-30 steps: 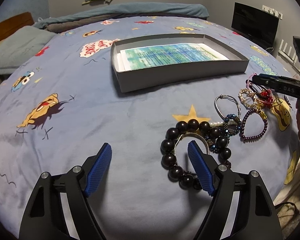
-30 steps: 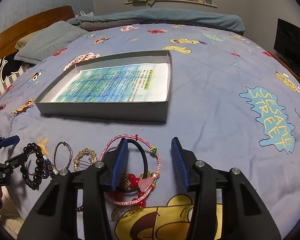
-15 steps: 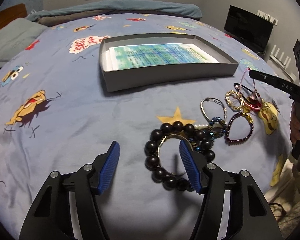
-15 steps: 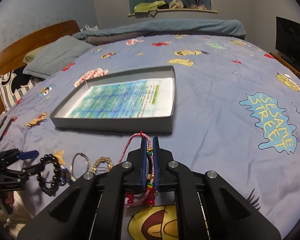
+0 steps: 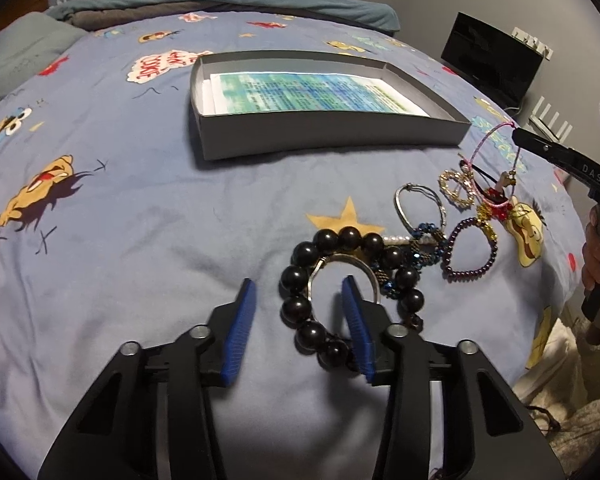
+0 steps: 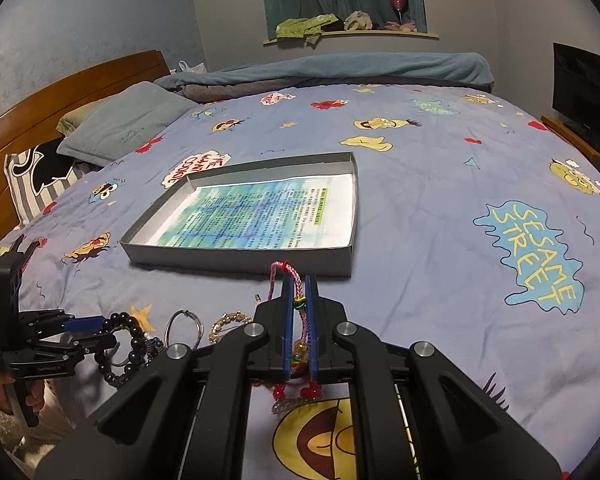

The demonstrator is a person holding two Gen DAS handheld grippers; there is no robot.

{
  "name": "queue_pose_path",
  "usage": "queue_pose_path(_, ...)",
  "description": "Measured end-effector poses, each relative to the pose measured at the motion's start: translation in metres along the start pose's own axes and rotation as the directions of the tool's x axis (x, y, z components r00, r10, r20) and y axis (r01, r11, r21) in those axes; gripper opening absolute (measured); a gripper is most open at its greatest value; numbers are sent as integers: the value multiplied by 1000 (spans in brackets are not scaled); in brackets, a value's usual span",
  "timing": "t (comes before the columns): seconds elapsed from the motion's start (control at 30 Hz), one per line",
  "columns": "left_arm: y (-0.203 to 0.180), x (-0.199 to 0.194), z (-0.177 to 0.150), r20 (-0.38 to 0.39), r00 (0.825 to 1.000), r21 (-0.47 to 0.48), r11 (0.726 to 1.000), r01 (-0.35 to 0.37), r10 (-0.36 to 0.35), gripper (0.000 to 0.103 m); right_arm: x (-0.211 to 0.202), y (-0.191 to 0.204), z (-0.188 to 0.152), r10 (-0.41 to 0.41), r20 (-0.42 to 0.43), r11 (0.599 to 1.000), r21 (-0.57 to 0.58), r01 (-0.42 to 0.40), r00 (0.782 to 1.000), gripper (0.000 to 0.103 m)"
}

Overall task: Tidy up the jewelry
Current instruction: 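Grasp the black bead bracelet with the left tool while the right tool grasps the pink string bracelet, then carry both bracelets into the grey box and open both tools to release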

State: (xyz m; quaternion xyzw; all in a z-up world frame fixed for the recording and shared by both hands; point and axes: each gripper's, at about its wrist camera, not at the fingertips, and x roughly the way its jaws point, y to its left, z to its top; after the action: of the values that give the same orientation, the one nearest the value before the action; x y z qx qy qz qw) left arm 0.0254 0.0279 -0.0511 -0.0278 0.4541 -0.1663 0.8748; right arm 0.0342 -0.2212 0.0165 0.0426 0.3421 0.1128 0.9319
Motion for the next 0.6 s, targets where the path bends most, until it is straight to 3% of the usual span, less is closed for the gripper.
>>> queue_pose_path(0.17, -3, -1, -3, -7, 1000, 12, 1000, 5, -5, 29, -3, 2, 0, 1, 4, 1000, -7, -1, 1000, 6)
queue_pose_path(0.3, -3, -4, -2, -3, 1000, 11, 1000, 14, -14, 15, -6, 3, -1, 0, 7, 1000, -7, 0, 1000, 6)
queue_pose_path(0.6, -19, -29, 13, 77, 997, 79, 997, 7, -13, 15, -14, 7, 3, 0, 26, 1000, -20, 0, 1000, 6)
